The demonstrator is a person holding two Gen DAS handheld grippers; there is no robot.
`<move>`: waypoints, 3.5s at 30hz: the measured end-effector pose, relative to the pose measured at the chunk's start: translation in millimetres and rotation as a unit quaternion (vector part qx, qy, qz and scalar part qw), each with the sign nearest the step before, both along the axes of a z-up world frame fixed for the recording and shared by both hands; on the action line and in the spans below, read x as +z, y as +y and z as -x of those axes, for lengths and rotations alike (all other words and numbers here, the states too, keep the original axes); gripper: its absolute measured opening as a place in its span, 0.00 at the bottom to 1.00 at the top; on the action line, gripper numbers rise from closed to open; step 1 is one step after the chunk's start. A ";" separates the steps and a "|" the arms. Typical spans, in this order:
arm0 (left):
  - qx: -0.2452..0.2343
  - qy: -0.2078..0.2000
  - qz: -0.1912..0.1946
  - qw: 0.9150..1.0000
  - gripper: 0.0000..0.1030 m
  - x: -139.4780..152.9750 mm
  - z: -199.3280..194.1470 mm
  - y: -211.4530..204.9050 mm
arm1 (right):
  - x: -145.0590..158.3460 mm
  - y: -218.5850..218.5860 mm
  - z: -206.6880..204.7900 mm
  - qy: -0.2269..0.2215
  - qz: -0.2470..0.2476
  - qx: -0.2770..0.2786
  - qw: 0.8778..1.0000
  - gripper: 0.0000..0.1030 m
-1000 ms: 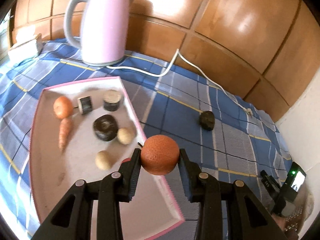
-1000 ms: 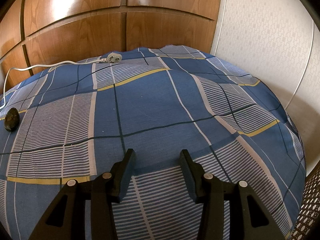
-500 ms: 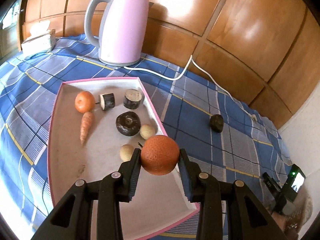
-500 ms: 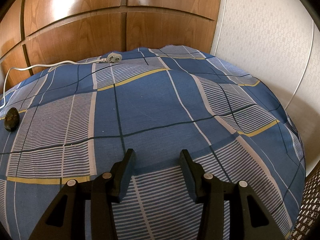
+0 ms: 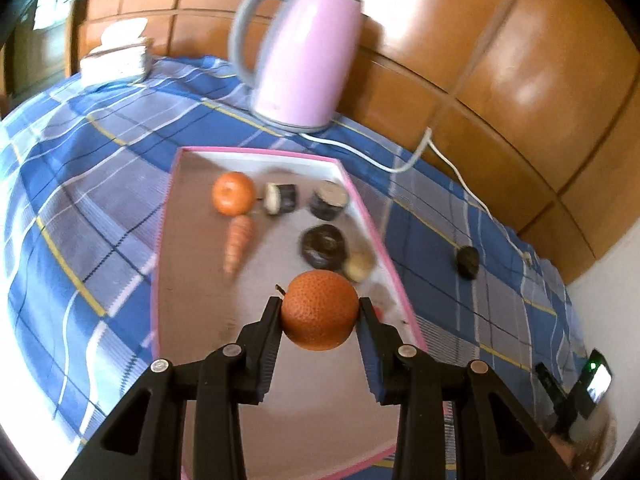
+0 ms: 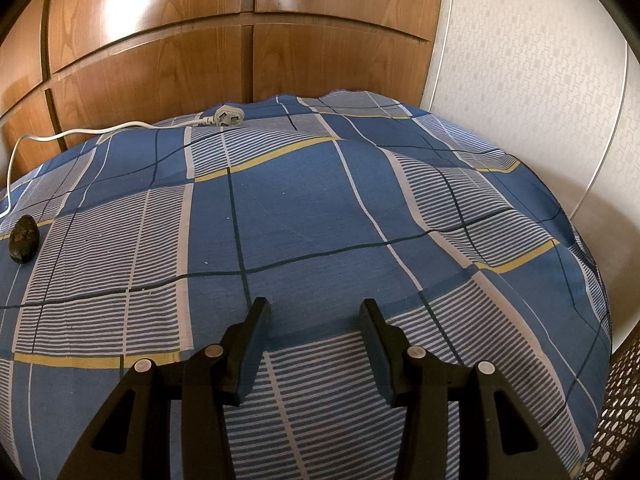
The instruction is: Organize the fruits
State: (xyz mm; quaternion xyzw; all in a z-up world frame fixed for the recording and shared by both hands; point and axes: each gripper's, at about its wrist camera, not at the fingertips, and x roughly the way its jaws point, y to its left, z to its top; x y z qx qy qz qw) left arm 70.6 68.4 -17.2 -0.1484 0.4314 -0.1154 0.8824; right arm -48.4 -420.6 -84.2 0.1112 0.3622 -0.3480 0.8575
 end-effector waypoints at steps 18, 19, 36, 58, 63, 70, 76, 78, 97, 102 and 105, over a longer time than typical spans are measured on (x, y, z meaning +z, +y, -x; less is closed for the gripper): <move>0.073 -0.005 -0.043 0.996 0.56 -21.0 -31.7 41.6 | 0.6 0.3 0.1 0.002 0.002 0.000 1.000 0.45; 0.077 -0.008 -0.046 0.996 0.56 -20.1 -30.1 42.4 | 0.6 0.3 0.2 0.002 0.002 0.000 1.000 0.45; 0.103 -0.015 -0.072 0.992 0.65 -21.6 13.2 42.1 | 6.0 -2.4 -3.7 0.016 -0.015 0.002 1.000 0.45; 0.117 -0.007 -0.071 0.991 0.76 -30.8 29.7 47.7 | 41.8 148.4 -167.5 0.017 -0.076 0.338 0.938 0.68; 0.127 -0.003 -0.070 0.989 0.77 -32.2 30.9 52.4 | 24.6 159.6 -195.6 0.060 -0.059 0.333 0.939 0.53; 0.130 0.000 -0.069 0.989 0.78 -34.2 31.4 52.8 | 19.5 164.6 -192.4 0.070 -0.036 0.344 0.936 0.48; 0.128 0.001 -0.069 0.989 0.79 -34.4 31.8 51.1 | 27.6 162.5 -175.9 0.058 -0.042 0.349 0.934 0.48; 0.128 0.001 -0.068 0.989 0.79 -34.1 32.3 50.8 | 33.3 166.4 -170.4 0.050 -0.043 0.357 0.932 0.48; 0.149 -0.004 -0.054 0.987 0.79 -32.0 38.5 62.9 | 83.0 308.6 -122.8 0.003 -0.075 0.587 0.806 0.48; 0.152 -0.005 -0.051 0.987 0.79 -32.4 39.1 65.2 | 74.8 356.3 -126.4 0.023 -0.073 0.621 0.780 0.48; 0.153 -0.002 -0.049 0.987 0.79 -33.9 38.1 67.2 | 63.3 374.0 -134.8 0.041 -0.077 0.622 0.778 0.48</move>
